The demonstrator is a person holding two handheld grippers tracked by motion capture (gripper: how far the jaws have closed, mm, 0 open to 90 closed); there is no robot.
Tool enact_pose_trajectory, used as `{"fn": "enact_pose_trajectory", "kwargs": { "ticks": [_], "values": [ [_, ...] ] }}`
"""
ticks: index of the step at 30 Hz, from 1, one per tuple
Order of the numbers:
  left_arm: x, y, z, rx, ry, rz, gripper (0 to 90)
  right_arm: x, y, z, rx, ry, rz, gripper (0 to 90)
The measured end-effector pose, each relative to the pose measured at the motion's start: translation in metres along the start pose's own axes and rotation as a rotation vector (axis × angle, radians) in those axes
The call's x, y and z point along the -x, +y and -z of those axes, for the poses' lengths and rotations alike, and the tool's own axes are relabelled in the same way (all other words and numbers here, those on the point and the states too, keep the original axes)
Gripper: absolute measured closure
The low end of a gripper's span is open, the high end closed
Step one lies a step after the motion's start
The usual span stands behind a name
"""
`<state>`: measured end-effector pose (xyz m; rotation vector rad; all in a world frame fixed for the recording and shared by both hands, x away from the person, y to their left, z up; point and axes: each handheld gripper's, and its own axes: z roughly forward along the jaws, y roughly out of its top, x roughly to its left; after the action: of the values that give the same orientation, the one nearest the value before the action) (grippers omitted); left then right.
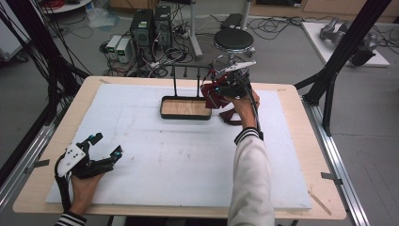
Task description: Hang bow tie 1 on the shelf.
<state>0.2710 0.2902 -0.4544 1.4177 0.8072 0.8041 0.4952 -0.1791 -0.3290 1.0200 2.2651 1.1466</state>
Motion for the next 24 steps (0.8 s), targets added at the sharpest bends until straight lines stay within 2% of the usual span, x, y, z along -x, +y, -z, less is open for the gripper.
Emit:
{"fn": "enact_pose_trajectory", "kwargs": {
  "ticks": [2, 4, 5, 10, 14, 22, 23, 24],
  "values": [
    [0.0, 0.0, 0.0, 0.0, 0.0, -0.001, 11.4, -0.002, 0.0, 0.0, 0.0, -0.004, 0.004, 35.5],
    [0.0, 0.0, 0.0, 0.0, 0.0, 0.0, 11.4, -0.005, 0.0, 0.001, -0.002, -0.015, 0.017, 22.7],
    [0.0, 0.0, 0.0, -0.001, 0.0, -0.001, 11.4, -0.006, 0.001, 0.001, 0.002, -0.028, 0.018, 20.0],
    [0.0, 0.0, 0.0, -0.001, 0.0, -0.002, 11.4, -0.008, 0.001, 0.003, 0.005, -0.042, 0.017, 14.6],
    [0.0, 0.0, 0.0, 0.0, -0.001, -0.001, 11.4, -0.01, 0.003, 0.013, 0.027, -0.04, 0.02, 12.2],
    [0.0, 0.0, -0.001, -0.003, -0.003, 0.004, 11.4, -0.02, 0.007, 0.051, 0.07, -0.014, 0.018, 11.4],
    [0.0, 0.0, -0.001, -0.001, -0.004, 0.007, 11.4, -0.02, 0.007, 0.051, 0.07, -0.014, 0.018, 11.4],
    [-0.001, 0.0, 0.0, -0.002, -0.004, 0.008, 11.4, -0.023, 0.005, 0.063, 0.11, -0.022, 0.019, 11.5]
  ]
}}
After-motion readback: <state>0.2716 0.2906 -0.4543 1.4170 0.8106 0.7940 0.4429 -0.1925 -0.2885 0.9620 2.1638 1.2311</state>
